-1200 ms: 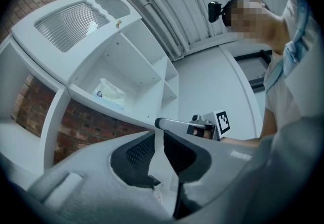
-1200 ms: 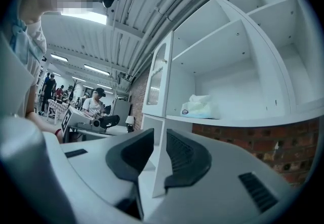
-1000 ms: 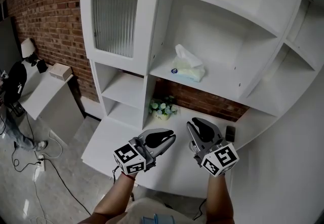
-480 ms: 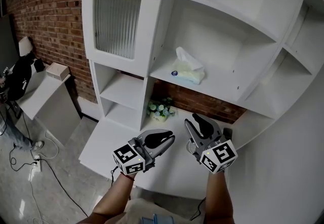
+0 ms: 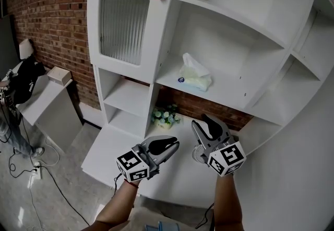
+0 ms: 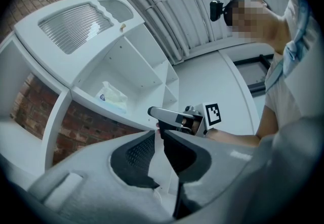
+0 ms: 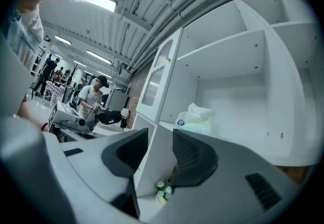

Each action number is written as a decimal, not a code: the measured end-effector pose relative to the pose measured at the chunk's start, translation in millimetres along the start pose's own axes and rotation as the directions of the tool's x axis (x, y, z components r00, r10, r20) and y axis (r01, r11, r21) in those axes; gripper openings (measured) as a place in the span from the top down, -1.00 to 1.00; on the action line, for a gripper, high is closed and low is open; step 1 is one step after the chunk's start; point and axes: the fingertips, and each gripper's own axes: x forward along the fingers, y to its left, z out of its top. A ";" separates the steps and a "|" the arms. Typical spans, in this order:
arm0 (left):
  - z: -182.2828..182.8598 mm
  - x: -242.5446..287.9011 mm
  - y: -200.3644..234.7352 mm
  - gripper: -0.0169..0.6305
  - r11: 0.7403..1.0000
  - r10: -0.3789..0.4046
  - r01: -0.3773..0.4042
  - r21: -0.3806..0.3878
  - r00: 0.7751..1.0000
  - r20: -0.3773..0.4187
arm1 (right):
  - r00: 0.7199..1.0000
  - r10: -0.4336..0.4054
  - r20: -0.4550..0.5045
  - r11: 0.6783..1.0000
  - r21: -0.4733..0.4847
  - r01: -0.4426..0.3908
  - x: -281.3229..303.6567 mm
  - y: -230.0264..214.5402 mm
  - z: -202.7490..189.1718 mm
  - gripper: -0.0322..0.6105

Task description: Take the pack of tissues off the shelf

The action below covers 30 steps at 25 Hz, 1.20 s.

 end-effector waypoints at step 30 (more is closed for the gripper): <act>6.8 3.1 15.6 0.76 1.000 -0.026 0.026 -0.004 1.000 -0.005 | 0.991 -0.065 -0.119 0.975 -0.219 0.038 37.4 -40.9 15.9 0.37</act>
